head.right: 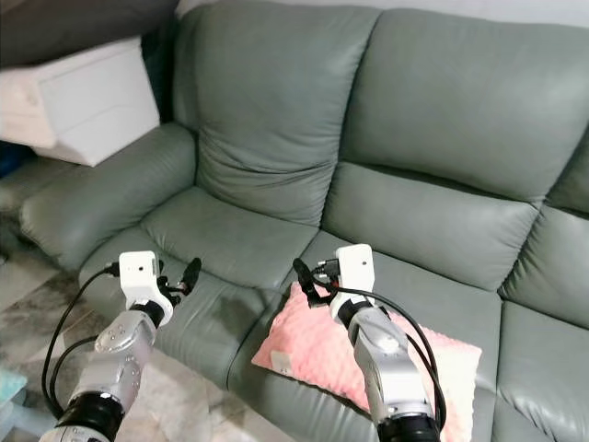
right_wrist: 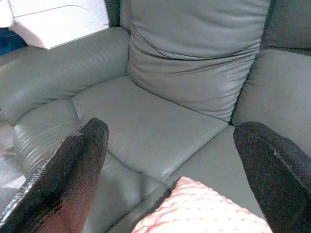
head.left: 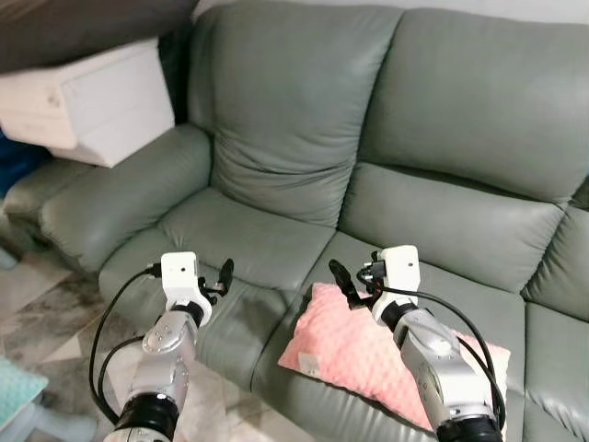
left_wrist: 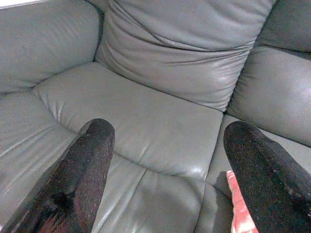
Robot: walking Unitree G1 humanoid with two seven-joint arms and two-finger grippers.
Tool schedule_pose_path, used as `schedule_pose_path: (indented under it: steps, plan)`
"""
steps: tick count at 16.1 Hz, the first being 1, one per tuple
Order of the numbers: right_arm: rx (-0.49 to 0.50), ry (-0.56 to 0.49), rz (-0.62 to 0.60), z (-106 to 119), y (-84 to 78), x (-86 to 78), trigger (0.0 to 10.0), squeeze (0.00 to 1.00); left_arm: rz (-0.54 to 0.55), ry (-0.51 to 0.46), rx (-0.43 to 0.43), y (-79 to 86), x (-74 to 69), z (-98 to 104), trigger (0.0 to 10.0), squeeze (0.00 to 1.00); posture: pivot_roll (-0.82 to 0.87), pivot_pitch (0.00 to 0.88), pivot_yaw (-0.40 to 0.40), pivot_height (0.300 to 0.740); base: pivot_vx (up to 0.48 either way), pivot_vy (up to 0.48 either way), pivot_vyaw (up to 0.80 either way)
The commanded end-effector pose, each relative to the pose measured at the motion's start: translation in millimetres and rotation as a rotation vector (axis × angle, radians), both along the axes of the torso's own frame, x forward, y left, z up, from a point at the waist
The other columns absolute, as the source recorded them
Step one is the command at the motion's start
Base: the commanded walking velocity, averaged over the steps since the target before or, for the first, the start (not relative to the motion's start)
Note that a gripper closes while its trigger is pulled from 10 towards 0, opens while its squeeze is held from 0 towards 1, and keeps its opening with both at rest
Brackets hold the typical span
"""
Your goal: Move the pillow to the sofa
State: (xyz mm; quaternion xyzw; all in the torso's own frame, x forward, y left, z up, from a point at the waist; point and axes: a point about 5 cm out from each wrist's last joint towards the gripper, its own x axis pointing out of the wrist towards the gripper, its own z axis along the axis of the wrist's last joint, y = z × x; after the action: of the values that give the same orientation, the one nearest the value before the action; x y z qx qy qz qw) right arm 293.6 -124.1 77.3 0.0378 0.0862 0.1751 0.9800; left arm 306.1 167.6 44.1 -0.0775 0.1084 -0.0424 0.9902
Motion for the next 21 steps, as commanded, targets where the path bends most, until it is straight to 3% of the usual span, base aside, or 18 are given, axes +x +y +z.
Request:
schedule_pose_path:
  steps: [1, 17, 21]
  plan:
    - [0.017, -0.006, 0.006, 2.6, 2.7, -0.2, 10.0, 0.0, 0.01, 0.007, 0.009, 4.1, -0.7, -1.0, 10.0, 0.0, -0.17, 0.0, 0.06, 0.74, 0.0, 0.0, 0.0]
    - [0.017, -0.006, 0.006, 2.6, 2.7, -0.2, 10.0, 0.0, 0.01, 0.007, 0.009, 4.1, -0.7, -1.0, 10.0, 0.0, -0.17, 0.0, 0.06, 0.74, 0.0, 0.0, 0.0]
    - [0.036, 0.002, 0.018, 2.4, 3.6, -0.1, 10.0, 0.0, 0.015, 0.019, 0.008, 4.4, -1.4, -2.5, 10.0, 0.0, -0.17, 0.0, 0.061, 0.74, 0.0, 0.425, 0.0]
